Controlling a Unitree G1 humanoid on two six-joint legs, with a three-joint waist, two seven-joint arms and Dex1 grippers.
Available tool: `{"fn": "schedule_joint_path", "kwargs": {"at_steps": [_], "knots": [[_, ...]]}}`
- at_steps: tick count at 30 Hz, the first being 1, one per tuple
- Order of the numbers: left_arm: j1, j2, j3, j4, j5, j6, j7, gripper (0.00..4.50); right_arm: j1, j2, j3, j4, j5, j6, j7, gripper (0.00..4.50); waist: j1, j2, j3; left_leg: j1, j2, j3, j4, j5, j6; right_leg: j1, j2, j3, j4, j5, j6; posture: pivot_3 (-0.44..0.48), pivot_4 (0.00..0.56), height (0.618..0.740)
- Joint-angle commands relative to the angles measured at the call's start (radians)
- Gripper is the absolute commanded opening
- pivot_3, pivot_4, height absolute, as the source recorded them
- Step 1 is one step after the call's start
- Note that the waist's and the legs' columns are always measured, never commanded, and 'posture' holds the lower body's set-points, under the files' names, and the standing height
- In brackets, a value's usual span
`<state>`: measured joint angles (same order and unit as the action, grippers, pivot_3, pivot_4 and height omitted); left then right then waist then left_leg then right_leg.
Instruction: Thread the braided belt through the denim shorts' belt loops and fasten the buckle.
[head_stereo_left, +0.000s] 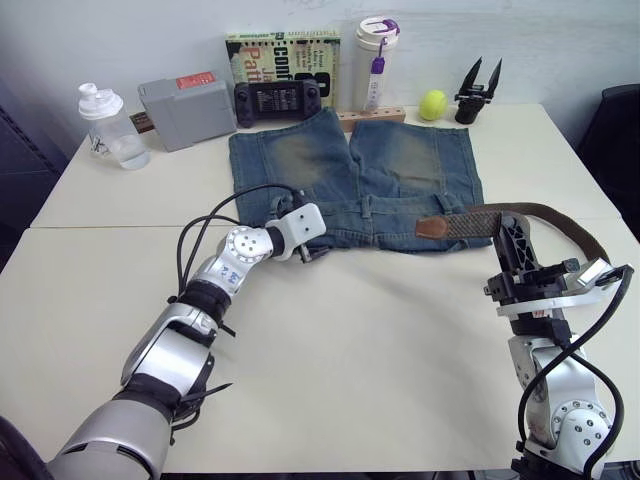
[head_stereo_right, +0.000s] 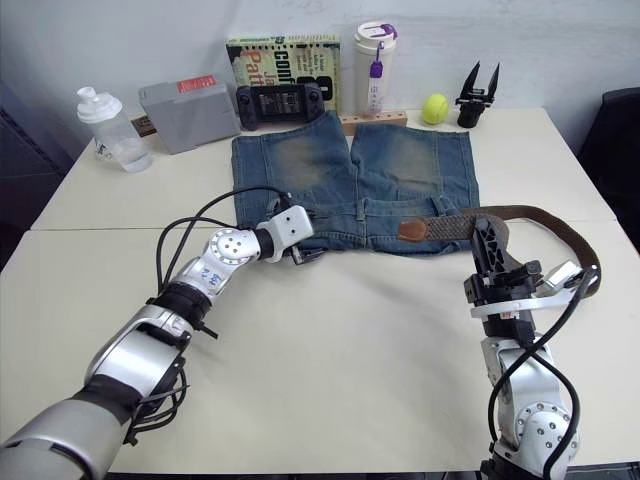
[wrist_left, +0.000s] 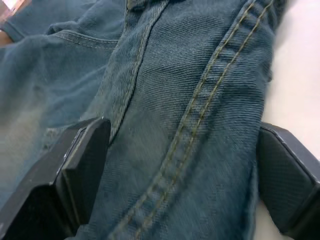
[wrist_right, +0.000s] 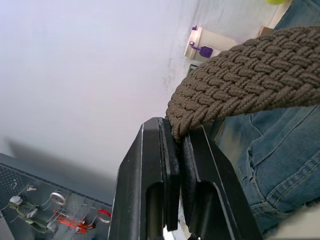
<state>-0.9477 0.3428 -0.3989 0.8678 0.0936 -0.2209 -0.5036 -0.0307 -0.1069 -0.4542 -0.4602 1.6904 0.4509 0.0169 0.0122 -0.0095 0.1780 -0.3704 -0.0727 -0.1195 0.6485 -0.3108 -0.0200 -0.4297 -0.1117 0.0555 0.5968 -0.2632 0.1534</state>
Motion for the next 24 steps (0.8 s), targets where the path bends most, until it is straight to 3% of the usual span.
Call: {"fn": "schedule_joint_path", "kwargs": {"at_steps": [1, 7, 8, 12, 14, 19, 24], "knots": [[-0.043, -0.040, 0.018, 0.193, 0.056, -0.096, 0.027, 2.56, 0.003, -0.013, 0.000, -0.038, 0.022, -0.021, 0.009, 0.00, 0.000, 0.000, 0.000, 0.000, 0.000, 0.000, 0.000, 0.000, 0.001, 0.000, 0.000, 0.000, 0.000, 0.000, 0.000, 0.000, 0.150, 0.716], [-0.065, -0.052, 0.032, 0.266, 0.076, -0.122, 0.019, 0.24, 0.003, -0.017, 0.011, -0.040, 0.013, -0.029, 0.005, 0.00, -0.001, 0.000, 0.000, 0.001, -0.001, 0.000, 0.001, 0.001, 0.002, 0.001, 0.000, 0.000, 0.003, 0.001, 0.001, 0.000, 0.150, 0.716], [-0.065, -0.050, 0.035, 0.270, 0.078, -0.125, 0.017, 0.05, 0.003, -0.018, 0.012, -0.040, 0.012, -0.030, 0.005, 0.00, -0.002, 0.000, 0.000, 0.001, -0.001, 0.000, 0.001, 0.001, 0.002, 0.000, 0.000, 0.000, 0.004, 0.001, 0.001, 0.000, 0.150, 0.716], [-0.025, -0.022, 0.077, 0.209, 0.044, -0.140, -0.024, 0.03, 0.002, -0.016, 0.015, -0.042, 0.002, -0.040, -0.005, 0.00, -0.008, 0.000, 0.000, 0.001, -0.001, 0.000, 0.001, 0.001, 0.002, 0.000, 0.000, 0.000, 0.005, 0.000, 0.001, 0.000, 0.150, 0.716], [0.033, 0.019, 0.109, 0.100, 0.015, -0.137, -0.049, 0.03, 0.000, -0.021, 0.010, -0.042, -0.001, -0.044, -0.008, 0.00, -0.014, 0.000, 0.000, 0.001, -0.001, 0.000, 0.001, 0.001, 0.002, 0.000, 0.000, 0.000, 0.006, 0.000, 0.001, 0.000, 0.150, 0.716], [0.368, 0.166, 0.213, -0.482, -0.104, 0.021, -0.148, 0.03, -0.009, -0.051, -0.012, -0.049, 0.012, -0.057, -0.025, 0.00, -0.050, 0.000, 0.000, 0.000, 0.002, -0.003, -0.002, 0.001, 0.002, -0.008, 0.001, 0.003, 0.012, 0.000, 0.000, 0.000, 0.150, 0.716], [0.772, 0.285, 0.353, -0.946, -0.222, 0.157, -0.177, 0.03, -0.013, -0.097, -0.021, -0.056, 0.039, -0.049, -0.045, 0.00, -0.062, 0.000, 0.000, 0.000, 0.005, 0.000, -0.002, 0.000, 0.001, -0.016, -0.001, 0.005, 0.016, 0.000, -0.001, 0.000, 0.150, 0.716]]}}
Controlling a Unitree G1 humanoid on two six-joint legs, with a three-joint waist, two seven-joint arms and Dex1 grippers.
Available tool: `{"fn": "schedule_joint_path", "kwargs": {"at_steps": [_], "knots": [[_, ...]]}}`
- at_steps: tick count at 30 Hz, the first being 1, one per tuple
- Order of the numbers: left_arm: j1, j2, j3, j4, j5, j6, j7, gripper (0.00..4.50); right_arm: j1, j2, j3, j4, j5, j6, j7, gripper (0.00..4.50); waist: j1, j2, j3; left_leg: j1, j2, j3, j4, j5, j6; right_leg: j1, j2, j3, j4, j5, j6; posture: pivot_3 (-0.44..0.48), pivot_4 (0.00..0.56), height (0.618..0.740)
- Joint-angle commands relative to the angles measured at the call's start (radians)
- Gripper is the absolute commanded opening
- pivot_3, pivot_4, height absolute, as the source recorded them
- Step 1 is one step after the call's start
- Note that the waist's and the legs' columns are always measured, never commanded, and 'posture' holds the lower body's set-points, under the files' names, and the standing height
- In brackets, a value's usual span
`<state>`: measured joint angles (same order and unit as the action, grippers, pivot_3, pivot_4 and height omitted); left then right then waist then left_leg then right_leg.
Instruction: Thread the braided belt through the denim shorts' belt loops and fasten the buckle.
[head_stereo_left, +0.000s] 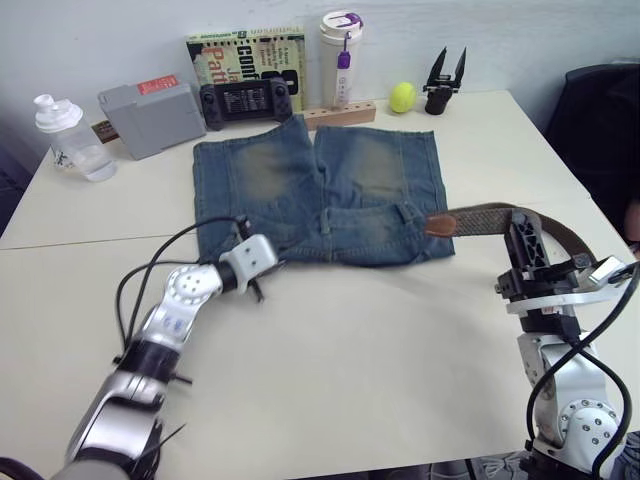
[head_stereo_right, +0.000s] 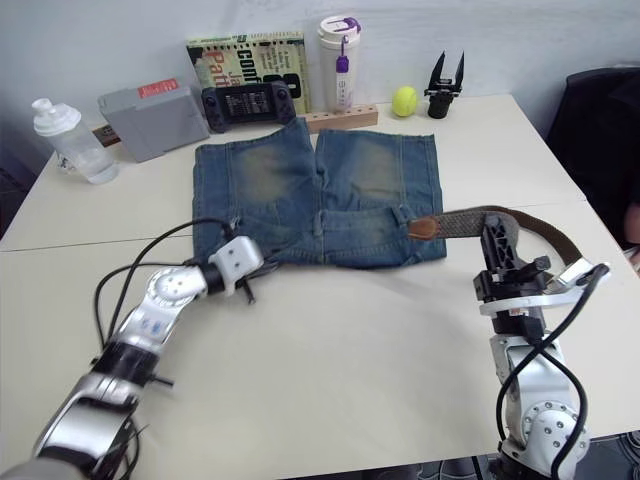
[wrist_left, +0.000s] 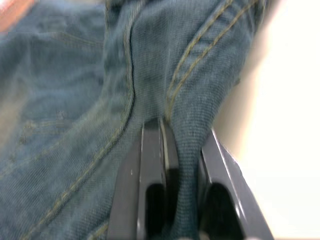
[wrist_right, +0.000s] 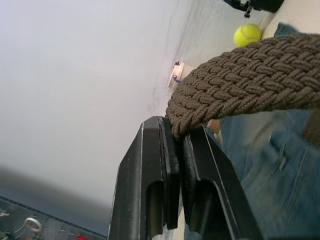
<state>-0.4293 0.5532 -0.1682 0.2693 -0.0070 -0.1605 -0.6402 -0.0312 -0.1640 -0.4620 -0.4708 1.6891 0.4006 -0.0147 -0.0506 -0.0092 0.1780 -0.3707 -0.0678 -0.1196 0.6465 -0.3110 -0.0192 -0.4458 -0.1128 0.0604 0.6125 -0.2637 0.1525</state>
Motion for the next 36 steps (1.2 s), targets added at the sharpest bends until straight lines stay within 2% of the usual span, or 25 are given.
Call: {"fn": "schedule_joint_path", "kwargs": {"at_steps": [1, 3, 6, 10, 12, 14, 17, 21, 25, 27, 30, 34, 36], "knots": [[0.342, 0.094, 0.153, -0.418, -0.149, 0.104, -0.054, 0.03, -0.012, -0.051, -0.011, -0.048, 0.046, 0.006, -0.020, 0.00, 0.000, 0.000, 0.000, 0.000, 0.000, 0.000, 0.000, -0.002, 0.002, 0.000, 0.000, 0.000, 0.000, 0.000, 0.000, 0.000, 0.150, 0.716], [0.498, 0.122, 0.216, -0.518, -0.193, 0.136, -0.070, 0.03, -0.011, -0.072, -0.003, -0.052, 0.060, 0.013, -0.034, 0.00, 0.007, 0.001, 0.000, 0.001, 0.000, 0.000, 0.000, -0.003, 0.004, 0.001, -0.001, 0.001, -0.002, 0.000, -0.001, 0.000, 0.150, 0.716], [0.662, 0.158, 0.258, -0.567, -0.176, 0.111, -0.098, 0.03, -0.010, -0.109, 0.005, -0.047, 0.074, 0.033, -0.056, 0.00, 0.024, 0.001, 0.001, 0.001, 0.001, 0.000, 0.001, -0.003, 0.003, 0.001, 0.000, -0.001, -0.004, -0.001, -0.002, 0.000, 0.150, 0.716], [0.721, 0.160, 0.271, -0.568, -0.137, 0.104, -0.076, 0.03, -0.004, -0.163, 0.015, -0.038, 0.083, 0.063, -0.076, 0.00, 0.035, 0.003, 0.000, 0.002, 0.000, 0.000, 0.001, -0.004, 0.003, 0.004, -0.001, -0.001, -0.006, 0.000, -0.002, 0.000, 0.150, 0.716], [0.711, 0.147, 0.273, -0.571, -0.154, 0.111, -0.073, 1.11, 0.009, -0.191, 0.019, -0.036, 0.095, 0.083, -0.091, 0.00, 0.043, 0.003, 0.000, 0.002, -0.001, 0.000, 0.001, -0.004, 0.003, 0.004, -0.001, -0.001, -0.006, 0.000, -0.002, 0.000, 0.150, 0.716], [0.705, 0.147, 0.273, -0.589, -0.184, 0.125, -0.096, 1.74, 0.016, -0.218, 0.023, -0.032, 0.108, 0.103, -0.098, 0.00, 0.048, 0.003, 0.000, 0.002, 0.000, 0.000, 0.001, -0.004, 0.003, 0.004, -0.001, -0.002, -0.007, 0.000, -0.002, 0.000, 0.150, 0.716], [0.702, 0.181, 0.299, -0.605, -0.223, 0.149, -0.147, 3.07, 0.018, -0.249, 0.036, -0.027, 0.110, 0.131, -0.100, 0.00, 0.048, 0.003, 0.000, 0.002, 0.000, 0.000, 0.001, -0.004, 0.003, 0.004, -0.001, -0.002, -0.006, 0.000, -0.002, 0.000, 0.150, 0.716], [0.674, 0.240, 0.381, -0.646, -0.357, 0.263, -0.218, 3.07, 0.011, -0.292, 0.084, -0.019, 0.031, 0.173, -0.097, 0.00, 0.047, 0.002, 0.000, 0.002, 0.001, 0.000, 0.001, -0.004, 0.003, 0.004, 0.000, -0.002, -0.006, 0.000, -0.003, 0.000, 0.150, 0.716], [0.626, 0.345, 0.477, -0.766, -0.611, 0.485, -0.307, 3.07, -0.021, -0.324, 0.161, -0.003, -0.082, 0.212, -0.091, 0.00, 0.047, 0.001, 0.001, 0.001, 0.000, 0.000, 0.002, -0.004, 0.003, 0.004, 0.000, -0.003, -0.006, 0.000, -0.003, 0.000, 0.150, 0.716], [0.605, 0.367, 0.503, -0.796, -0.692, 0.550, -0.323, 3.07, -0.033, -0.326, 0.182, 0.005, -0.123, 0.219, -0.094, 0.00, 0.047, 0.001, 0.001, 0.001, 0.000, 0.000, 0.002, -0.004, 0.003, 0.004, -0.001, -0.003, -0.007, 0.000, -0.003, 0.000, 0.150, 0.716], [0.570, 0.358, 0.506, -0.799, -0.760, 0.610, -0.318, 3.07, -0.038, -0.332, 0.206, 0.011, -0.170, 0.239, -0.092, 0.00, 0.047, 0.002, 0.001, 0.001, 0.000, 0.000, 0.001, -0.004, 0.003, 0.004, 0.000, -0.003, -0.007, 0.000, -0.003, 0.000, 0.150, 0.716], [0.540, 0.320, 0.467, -0.816, -0.751, 0.614, -0.295, 3.07, -0.039, -0.338, 0.210, 0.025, -0.240, 0.248, -0.095, 0.00, 0.047, 0.002, 0.001, 0.001, 0.000, 0.000, 0.001, -0.004, 0.003, 0.004, 0.001, -0.003, -0.007, 0.000, -0.003, 0.000, 0.150, 0.716], [0.502, 0.271, 0.437, -0.820, -0.756, 0.618, -0.261, 3.07, -0.040, -0.342, 0.212, 0.026, -0.262, 0.260, -0.092, 0.00, 0.049, 0.001, 0.001, 0.001, 0.000, 0.000, 0.002, -0.004, 0.003, 0.004, 0.000, -0.003, -0.008, 0.000, -0.003, 0.000, 0.150, 0.716]]}}
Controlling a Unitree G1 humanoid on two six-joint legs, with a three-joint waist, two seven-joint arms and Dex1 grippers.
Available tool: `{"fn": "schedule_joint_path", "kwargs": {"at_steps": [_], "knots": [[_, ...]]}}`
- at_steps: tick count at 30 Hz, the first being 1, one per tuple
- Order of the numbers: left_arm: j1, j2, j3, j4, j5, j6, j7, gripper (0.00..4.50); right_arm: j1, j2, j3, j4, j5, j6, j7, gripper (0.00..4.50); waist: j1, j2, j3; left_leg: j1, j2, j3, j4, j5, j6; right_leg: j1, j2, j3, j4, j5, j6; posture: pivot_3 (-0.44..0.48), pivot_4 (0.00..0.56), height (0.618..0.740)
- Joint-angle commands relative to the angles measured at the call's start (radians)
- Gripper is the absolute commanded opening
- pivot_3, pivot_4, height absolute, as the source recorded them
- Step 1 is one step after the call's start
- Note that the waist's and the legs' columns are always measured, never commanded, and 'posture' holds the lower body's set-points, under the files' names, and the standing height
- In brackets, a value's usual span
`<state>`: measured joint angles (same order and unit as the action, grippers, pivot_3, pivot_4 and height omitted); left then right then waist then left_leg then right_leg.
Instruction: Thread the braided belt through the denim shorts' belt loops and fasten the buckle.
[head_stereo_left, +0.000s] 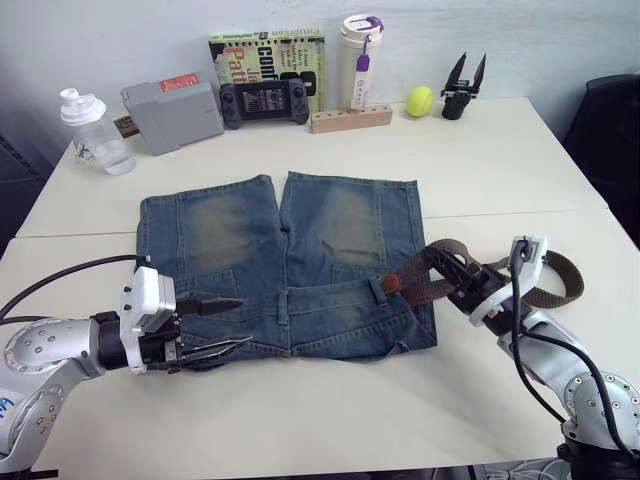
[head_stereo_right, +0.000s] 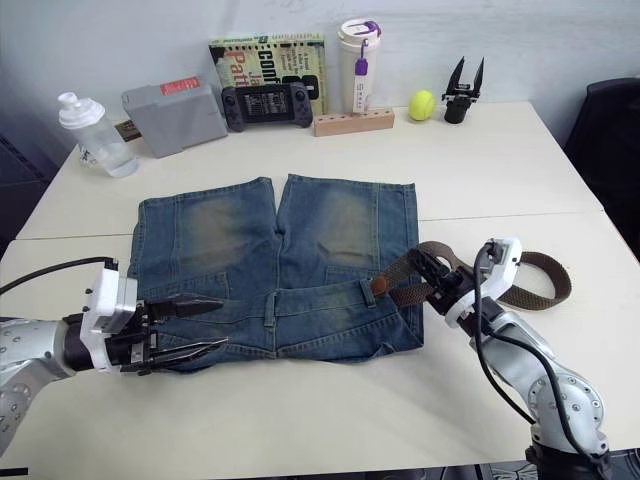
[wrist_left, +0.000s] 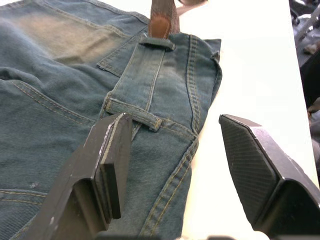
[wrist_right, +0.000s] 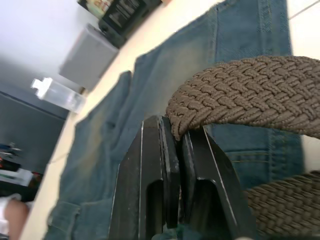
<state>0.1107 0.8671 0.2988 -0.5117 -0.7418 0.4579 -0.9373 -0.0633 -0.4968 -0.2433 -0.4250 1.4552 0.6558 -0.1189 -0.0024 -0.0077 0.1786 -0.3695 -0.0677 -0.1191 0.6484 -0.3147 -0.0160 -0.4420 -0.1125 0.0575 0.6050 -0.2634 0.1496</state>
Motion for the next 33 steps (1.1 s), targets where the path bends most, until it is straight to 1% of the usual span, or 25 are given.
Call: {"fn": "schedule_joint_path", "kwargs": {"at_steps": [1, 3, 7, 11, 15, 19, 22, 26, 29, 33], "knots": [[-0.049, -0.059, -0.037, -0.039, -0.019, 0.001, 0.046, 3.07, -0.008, -0.010, -0.006, -0.020, -0.037, 0.011, 0.015, 0.00, 0.001, 0.000, 0.000, 0.000, 0.000, 0.000, 0.000, 0.000, 0.000, 0.000, 0.000, 0.000, 0.000, 0.000, 0.000, 0.000, 0.150, 0.716], [-0.080, -0.104, -0.072, -0.026, 0.014, -0.023, 0.064, 3.07, -0.017, 0.003, 0.003, -0.026, -0.053, 0.013, 0.013, 0.00, 0.001, 0.000, 0.000, 0.000, 0.000, 0.000, 0.001, 0.000, 0.000, 0.000, 0.000, 0.000, 0.000, 0.000, 0.000, 0.000, 0.150, 0.716], [-0.121, -0.150, -0.141, 0.001, 0.070, -0.048, 0.067, 3.07, -0.026, 0.028, 0.054, -0.024, -0.139, 0.020, 0.024, 0.00, -0.001, 0.000, 0.000, 0.000, -0.001, 0.001, 0.001, 0.000, -0.001, 0.000, 0.000, 0.000, 0.001, 0.000, 0.000, 0.000, 0.150, 0.716], [-0.163, -0.172, -0.183, 0.034, 0.105, -0.069, 0.046, 3.07, -0.020, 0.060, 0.086, -0.031, -0.214, 0.014, 0.043, 0.00, -0.001, 0.000, 0.000, 0.000, -0.002, 0.002, 0.000, 0.000, -0.001, -0.001, 0.002, 0.000, 0.001, 0.000, 0.000, 0.000, 0.150, 0.716], [-0.220, -0.172, -0.219, 0.080, 0.137, -0.089, 0.010, 3.07, -0.011, 0.072, 0.083, -0.041, -0.301, -0.009, 0.083, 0.00, 0.001, 0.000, 0.000, 0.000, -0.003, 0.003, 0.001, 0.001, -0.001, -0.001, 0.001, 0.000, 0.001, 0.000, 0.000, 0.000, 0.150, 0.716], [-0.270, -0.172, -0.286, 0.140, 0.234, -0.168, -0.034, 3.07, -0.007, 0.093, 0.106, -0.054, -0.296, 0.033, 0.081, 0.00, 0.000, 0.000, 0.000, 0.000, -0.004, 0.003, 0.000, 0.001, -0.001, -0.001, 0.001, 0.000, 0.001, 0.000, 0.000, 0.000, 0.150, 0.716], [-0.350, -0.189, -0.372, 0.214, 0.321, -0.249, -0.083, 3.07, 0.004, 0.127, 0.166, -0.058, -0.296, 0.085, 0.042, 0.00, 0.001, 0.000, 0.000, 0.000, -0.004, 0.003, 0.000, 0.001, -0.001, -0.001, 0.002, 0.000, 0.001, 0.000, 0.000, 0.000, 0.150, 0.716], [-0.457, -0.228, -0.463, 0.343, 0.424, -0.370, -0.142, 3.07, -0.002, 0.174, 0.200, -0.029, -0.280, 0.146, 0.005, 0.00, 0.000, 0.000, 0.000, 0.000, -0.004, 0.003, 0.001, 0.002, -0.004, -0.001, 0.001, 0.001, 0.001, 0.000, 0.000, 0.000, 0.150, 0.716], [-0.543, -0.282, -0.532, 0.451, 0.493, -0.450, -0.170, 3.07, -0.012, 0.215, 0.190, 0.023, -0.250, 0.184, -0.043, 0.00, 0.000, -0.004, -0.002, 0.000, -0.005, 0.003, 0.001, 0.002, -0.004, -0.001, 0.001, 0.000, 0.002, 0.001, 0.000, 0.000, 0.150, 0.716], [-0.593, -0.315, -0.587, 0.565, 0.560, -0.550, -0.214, 3.07, -0.025, 0.233, 0.144, 0.061, -0.229, 0.208, -0.071, 0.00, -0.007, -0.005, -0.003, 0.001, -0.004, 0.002, 0.001, 0.002, -0.004, -0.001, 0.002, 0.001, 0.002, 0.001, 0.000, 0.000, 0.150, 0.716]]}}
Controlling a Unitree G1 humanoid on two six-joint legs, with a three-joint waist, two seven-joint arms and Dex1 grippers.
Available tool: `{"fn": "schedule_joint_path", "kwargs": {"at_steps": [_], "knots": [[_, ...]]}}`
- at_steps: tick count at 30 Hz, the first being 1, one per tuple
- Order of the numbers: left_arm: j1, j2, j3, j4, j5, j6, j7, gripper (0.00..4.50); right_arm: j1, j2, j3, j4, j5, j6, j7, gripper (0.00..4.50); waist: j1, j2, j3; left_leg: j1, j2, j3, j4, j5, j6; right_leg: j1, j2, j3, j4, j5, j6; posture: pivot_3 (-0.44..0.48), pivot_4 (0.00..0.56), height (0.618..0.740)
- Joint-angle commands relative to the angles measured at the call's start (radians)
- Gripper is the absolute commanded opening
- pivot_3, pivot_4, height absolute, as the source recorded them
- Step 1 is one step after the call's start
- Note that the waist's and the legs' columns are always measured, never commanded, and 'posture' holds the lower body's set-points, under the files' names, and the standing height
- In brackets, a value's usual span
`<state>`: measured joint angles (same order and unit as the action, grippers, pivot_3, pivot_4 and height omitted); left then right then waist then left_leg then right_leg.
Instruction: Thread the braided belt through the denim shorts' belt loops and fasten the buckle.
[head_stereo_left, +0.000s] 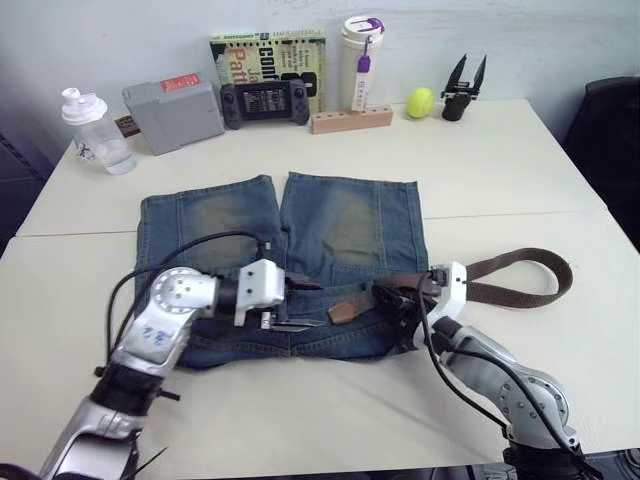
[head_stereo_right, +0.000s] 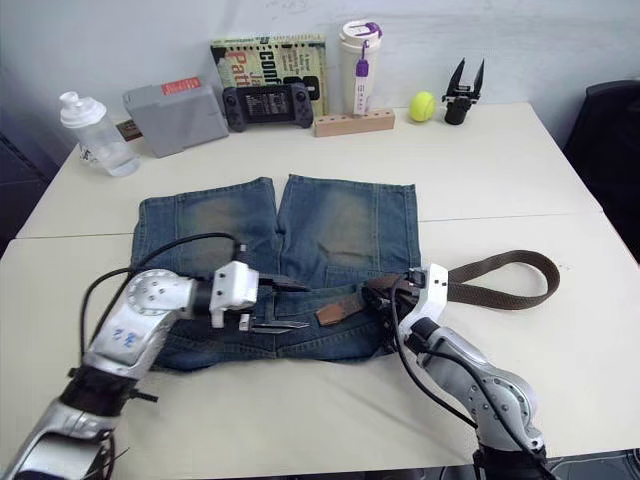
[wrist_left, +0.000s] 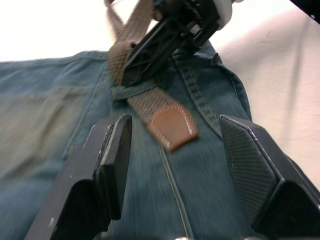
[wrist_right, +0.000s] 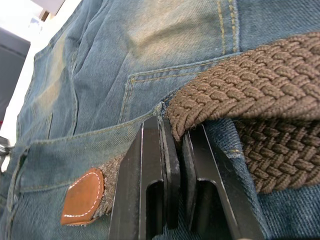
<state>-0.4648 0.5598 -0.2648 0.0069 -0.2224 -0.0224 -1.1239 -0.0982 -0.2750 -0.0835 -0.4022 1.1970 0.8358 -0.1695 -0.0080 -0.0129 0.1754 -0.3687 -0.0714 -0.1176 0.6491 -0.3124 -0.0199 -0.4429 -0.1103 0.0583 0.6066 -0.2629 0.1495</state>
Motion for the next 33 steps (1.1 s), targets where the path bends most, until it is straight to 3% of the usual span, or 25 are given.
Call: {"fn": "schedule_joint_path", "kwargs": {"at_steps": [1, 5, 12, 18, 21, 27, 33], "knots": [[-0.030, -0.016, -0.035, 0.065, 0.053, -0.088, -0.036, 3.07, 0.009, 0.016, -0.025, 0.042, 0.039, 0.034, -0.028, 0.00, -0.003, 0.000, 0.000, 0.000, 0.000, 0.000, 0.000, 0.000, 0.000, 0.000, 0.000, 0.000, 0.000, 0.000, 0.000, 0.000, 0.150, 0.716], [-0.073, -0.042, -0.068, 0.139, 0.111, -0.163, -0.046, 3.07, 0.007, 0.037, -0.043, 0.048, 0.060, 0.047, -0.049, 0.00, 0.004, -0.002, -0.001, 0.000, 0.000, -0.001, 0.001, 0.000, 0.000, 0.000, 0.000, 0.000, 0.001, 0.000, 0.000, 0.000, 0.150, 0.716], [-0.165, -0.114, -0.110, 0.311, 0.297, -0.343, 0.086, 3.07, 0.024, 0.085, -0.037, 0.020, 0.067, 0.050, -0.073, 0.00, 0.007, -0.007, -0.006, 0.000, -0.001, -0.002, 0.001, 0.000, 0.000, 0.001, -0.001, -0.001, 0.001, 0.000, 0.000, 0.000, 0.150, 0.716], [-0.168, -0.135, -0.091, 0.314, 0.286, -0.364, 0.104, 3.07, 0.027, 0.100, -0.033, 0.011, 0.060, 0.046, -0.075, 0.00, 0.007, -0.008, -0.009, 0.001, -0.001, -0.002, 0.001, 0.000, 0.001, 0.001, -0.001, -0.001, 0.001, 0.000, 0.000, 0.000, 0.150, 0.716], [-0.164, -0.131, -0.091, 0.308, 0.287, -0.369, 0.104, 2.43, 0.027, 0.104, -0.032, 0.010, 0.056, 0.042, -0.075, 0.00, 0.007, -0.008, -0.009, 0.001, -0.001, -0.003, 0.001, -0.001, 0.001, 0.001, -0.001, -0.001, 0.002, 0.000, 0.000, 0.000, 0.150, 0.716], [-0.159, -0.128, -0.094, 0.267, 0.275, -0.344, 0.081, 0.32, 0.029, 0.106, -0.031, 0.008, 0.049, 0.041, -0.070, 0.00, 0.006, -0.008, -0.010, 0.001, -0.001, -0.003, 0.001, -0.001, 0.002, 0.001, 0.000, -0.001, 0.002, 0.000, 0.000, 0.000, 0.150, 0.716], [-0.185, -0.119, -0.110, 0.216, 0.270, -0.328, 0.027, 0.32, 0.020, 0.110, -0.052, 0.009, 0.070, 0.035, -0.083, 0.00, 0.005, -0.008, -0.010, 0.001, 0.000, -0.003, 0.001, -0.001, 0.002, 0.001, 0.000, -0.001, 0.002, 0.000, 0.000, 0.000, 0.150, 0.716]]}}
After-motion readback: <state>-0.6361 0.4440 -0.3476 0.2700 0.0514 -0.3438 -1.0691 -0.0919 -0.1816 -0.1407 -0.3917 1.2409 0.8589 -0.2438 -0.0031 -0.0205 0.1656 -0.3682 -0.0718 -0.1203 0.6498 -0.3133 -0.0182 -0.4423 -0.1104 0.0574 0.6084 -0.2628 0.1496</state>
